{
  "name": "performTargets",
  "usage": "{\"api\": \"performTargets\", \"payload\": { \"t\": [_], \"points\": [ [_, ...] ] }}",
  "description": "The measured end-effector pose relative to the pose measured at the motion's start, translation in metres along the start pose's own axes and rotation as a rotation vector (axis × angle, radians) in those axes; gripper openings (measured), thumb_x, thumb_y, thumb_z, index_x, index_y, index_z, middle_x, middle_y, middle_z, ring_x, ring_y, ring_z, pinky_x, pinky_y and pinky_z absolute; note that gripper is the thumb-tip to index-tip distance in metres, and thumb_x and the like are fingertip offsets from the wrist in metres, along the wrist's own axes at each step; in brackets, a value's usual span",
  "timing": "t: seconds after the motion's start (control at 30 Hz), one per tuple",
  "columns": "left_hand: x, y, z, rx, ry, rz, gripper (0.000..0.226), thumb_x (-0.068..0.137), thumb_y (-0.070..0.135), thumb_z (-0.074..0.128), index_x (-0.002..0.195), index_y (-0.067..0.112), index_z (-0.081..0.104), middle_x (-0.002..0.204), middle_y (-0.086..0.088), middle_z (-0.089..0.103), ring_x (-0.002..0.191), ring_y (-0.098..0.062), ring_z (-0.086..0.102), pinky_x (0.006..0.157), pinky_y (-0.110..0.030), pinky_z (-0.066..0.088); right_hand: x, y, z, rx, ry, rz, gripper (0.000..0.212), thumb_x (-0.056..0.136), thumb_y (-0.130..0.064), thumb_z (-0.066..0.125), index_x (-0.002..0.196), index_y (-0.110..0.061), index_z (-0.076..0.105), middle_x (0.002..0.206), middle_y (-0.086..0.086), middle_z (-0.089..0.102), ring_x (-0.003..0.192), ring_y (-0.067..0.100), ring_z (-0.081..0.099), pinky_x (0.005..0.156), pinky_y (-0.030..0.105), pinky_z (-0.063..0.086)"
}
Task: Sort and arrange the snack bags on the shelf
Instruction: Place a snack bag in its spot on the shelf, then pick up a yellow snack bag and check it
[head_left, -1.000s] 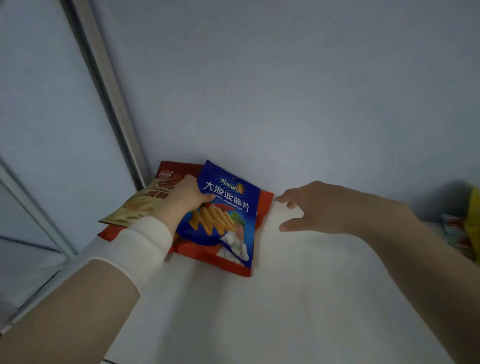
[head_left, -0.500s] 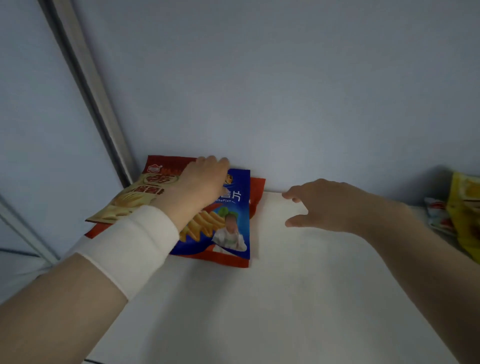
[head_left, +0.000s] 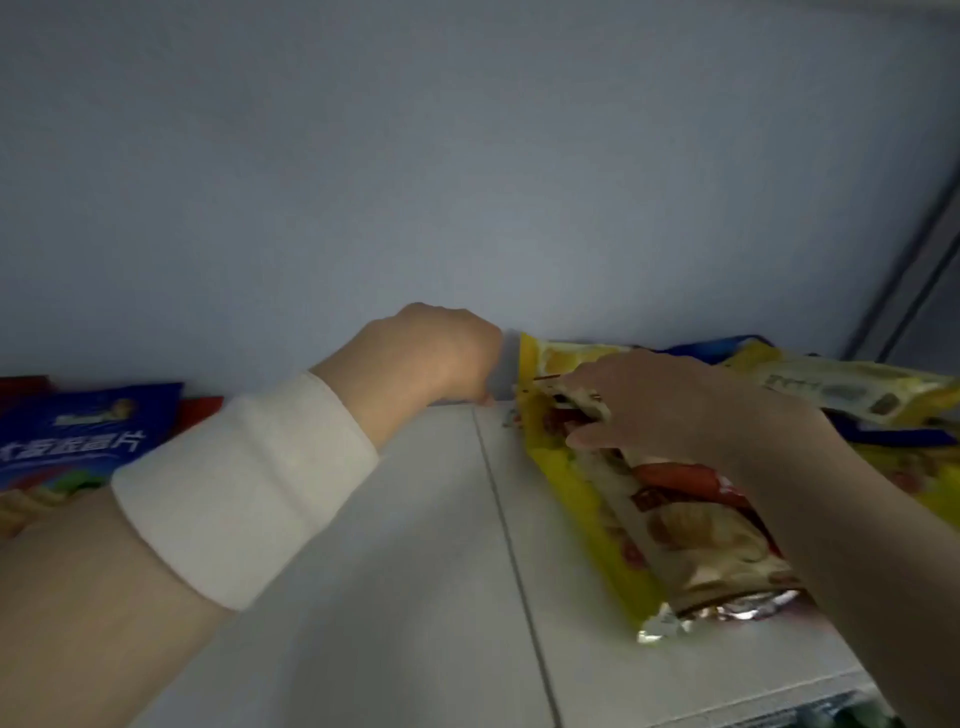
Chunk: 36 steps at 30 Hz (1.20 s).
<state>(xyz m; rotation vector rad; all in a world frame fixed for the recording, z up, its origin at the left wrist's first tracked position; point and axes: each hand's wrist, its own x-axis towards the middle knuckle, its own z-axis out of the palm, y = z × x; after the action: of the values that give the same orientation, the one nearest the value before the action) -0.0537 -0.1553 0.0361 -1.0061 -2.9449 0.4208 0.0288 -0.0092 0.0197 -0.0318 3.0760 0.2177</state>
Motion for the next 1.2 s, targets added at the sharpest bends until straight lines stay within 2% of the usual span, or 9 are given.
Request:
{"api": "performTargets", "payload": {
  "t": [0.1, 0.37, 0.5, 0.63, 0.83, 0.93, 1.0, 1.1, 1.2],
  "points": [
    [0.025, 0.089, -0.025, -0.057, 0.021, 0.04, 0.046, 0.09, 0.042, 0.054, 0.129, 0.018, 0.048, 0.123, -0.005, 0.057, 0.108, -0.025, 0.057, 0.073, -0.029, 0.039, -0.042, 0.079, 0.003, -0.004, -0.011, 0.065, 0.056, 0.089, -0.047, 0.049, 0.137, -0.02, 0.04, 0.139, 0.003, 0.046, 0.125, 0.022, 0.045, 0.102, 0.037, 0.041],
    [0.095, 0.244, -0.07, -0.213, -0.071, 0.138, 0.044, 0.093, 0.044, 0.049, 0.121, 0.011, 0.055, 0.116, -0.006, 0.061, 0.105, -0.022, 0.058, 0.08, -0.031, 0.045, -0.105, 0.255, 0.009, 0.091, -0.049, 0.234, 0.068, 0.086, -0.052, 0.052, 0.143, -0.025, 0.029, 0.148, 0.001, 0.035, 0.134, 0.02, 0.036, 0.109, 0.034, 0.032],
    [0.14, 0.259, -0.053, -0.332, -0.157, 0.07, 0.044, 0.093, 0.045, 0.047, 0.11, 0.007, 0.062, 0.107, -0.009, 0.067, 0.096, -0.023, 0.062, 0.084, -0.034, 0.049, -0.099, 0.301, 0.018, 0.113, -0.058, 0.261, 0.066, 0.087, -0.052, 0.051, 0.143, -0.025, 0.03, 0.147, -0.002, 0.038, 0.134, 0.019, 0.036, 0.109, 0.032, 0.032],
    [0.176, 0.267, -0.038, -0.481, -0.086, -0.054, 0.042, 0.095, 0.046, 0.043, 0.089, 0.006, 0.056, 0.08, -0.002, 0.055, 0.069, -0.015, 0.049, 0.054, -0.024, 0.036, -0.083, 0.327, 0.028, 0.172, -0.071, 0.275, 0.063, 0.09, -0.049, 0.048, 0.143, -0.022, 0.03, 0.148, 0.0, 0.037, 0.134, 0.019, 0.036, 0.107, 0.029, 0.03],
    [0.211, 0.283, -0.018, -0.742, -0.079, -0.144, 0.046, 0.094, 0.039, 0.05, 0.119, 0.001, 0.056, 0.112, -0.014, 0.065, 0.097, -0.026, 0.064, 0.075, -0.033, 0.05, -0.057, 0.361, 0.045, 0.214, -0.122, 0.286, 0.065, 0.088, -0.054, 0.045, 0.143, -0.021, 0.032, 0.148, 0.002, 0.037, 0.133, 0.021, 0.038, 0.109, 0.034, 0.033],
    [0.218, 0.288, -0.015, -0.817, -0.093, -0.212, 0.04, 0.091, 0.033, 0.057, 0.11, -0.002, 0.058, 0.101, -0.017, 0.068, 0.08, -0.022, 0.062, 0.054, -0.025, 0.044, -0.05, 0.373, 0.05, 0.233, -0.118, 0.256, 0.064, 0.089, -0.054, 0.043, 0.143, -0.02, 0.032, 0.147, 0.001, 0.039, 0.132, 0.02, 0.038, 0.108, 0.031, 0.033],
    [0.221, 0.289, -0.012, -0.933, -0.052, -0.28, 0.029, 0.088, 0.023, 0.063, 0.105, -0.001, 0.058, 0.103, -0.019, 0.068, 0.072, -0.022, 0.06, 0.05, -0.026, 0.047, -0.046, 0.377, 0.054, 0.259, -0.126, 0.219, 0.063, 0.09, -0.052, 0.043, 0.142, -0.019, 0.033, 0.146, 0.001, 0.039, 0.132, 0.019, 0.039, 0.106, 0.029, 0.033],
    [0.219, 0.292, -0.003, -1.089, 0.117, -0.342, 0.038, 0.085, 0.014, 0.066, 0.118, 0.001, 0.051, 0.112, -0.018, 0.063, 0.089, -0.029, 0.064, 0.07, -0.031, 0.051, -0.041, 0.383, 0.06, 0.306, -0.138, 0.167, 0.062, 0.09, -0.05, 0.043, 0.142, -0.016, 0.034, 0.146, 0.002, 0.04, 0.132, 0.019, 0.039, 0.107, 0.028, 0.032],
    [0.203, 0.293, -0.01, -1.115, 0.463, -0.288, 0.037, 0.089, 0.012, 0.06, 0.124, 0.008, 0.047, 0.096, -0.005, 0.06, 0.081, -0.016, 0.059, 0.064, -0.015, 0.043, -0.04, 0.389, 0.066, 0.395, -0.095, 0.161, 0.064, 0.088, -0.052, 0.044, 0.139, -0.013, 0.038, 0.141, 0.006, 0.047, 0.127, 0.022, 0.045, 0.105, 0.03, 0.034]
  ]
}}
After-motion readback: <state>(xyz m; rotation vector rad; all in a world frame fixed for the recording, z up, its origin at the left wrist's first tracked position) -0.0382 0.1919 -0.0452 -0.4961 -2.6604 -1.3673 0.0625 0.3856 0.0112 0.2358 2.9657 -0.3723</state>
